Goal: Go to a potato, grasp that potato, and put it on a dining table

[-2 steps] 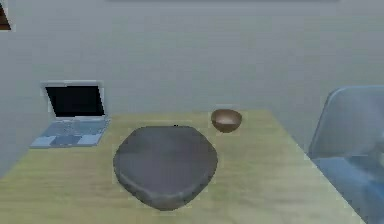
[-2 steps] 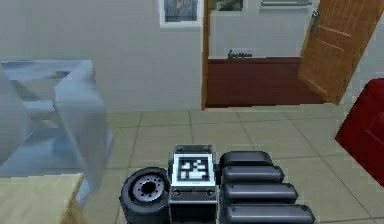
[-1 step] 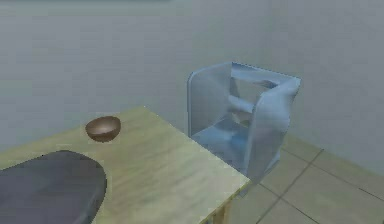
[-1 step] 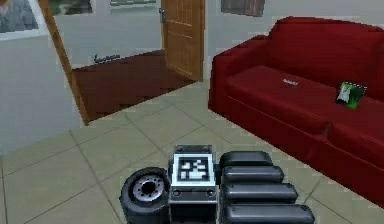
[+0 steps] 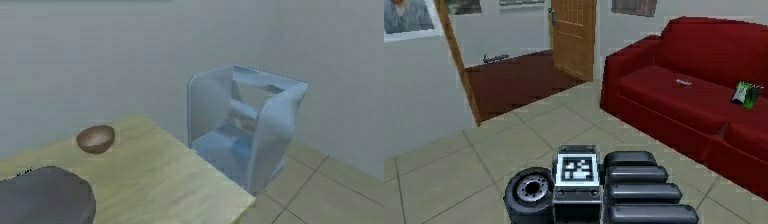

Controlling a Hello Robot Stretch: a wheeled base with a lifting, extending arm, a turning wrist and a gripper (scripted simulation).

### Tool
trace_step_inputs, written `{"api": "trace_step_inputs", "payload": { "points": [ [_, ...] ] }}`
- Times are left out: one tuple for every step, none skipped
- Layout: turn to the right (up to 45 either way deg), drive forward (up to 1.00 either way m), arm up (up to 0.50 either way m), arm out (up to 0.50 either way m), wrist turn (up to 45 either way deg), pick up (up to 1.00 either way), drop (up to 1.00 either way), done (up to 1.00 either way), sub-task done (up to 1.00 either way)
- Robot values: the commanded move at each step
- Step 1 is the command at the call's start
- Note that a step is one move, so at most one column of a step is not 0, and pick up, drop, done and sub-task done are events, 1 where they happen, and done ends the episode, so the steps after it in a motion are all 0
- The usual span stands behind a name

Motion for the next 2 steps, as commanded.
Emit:
{"api": "trace_step_inputs", "payload": {
  "points": [
    [-45.0,0.00,0.00,0.00,0.0,0.00,0.00,0.00,0.00],
    [-45.0,0.00,0.00,0.00,0.0,0.00,0.00,0.00,0.00]
  ]
}}
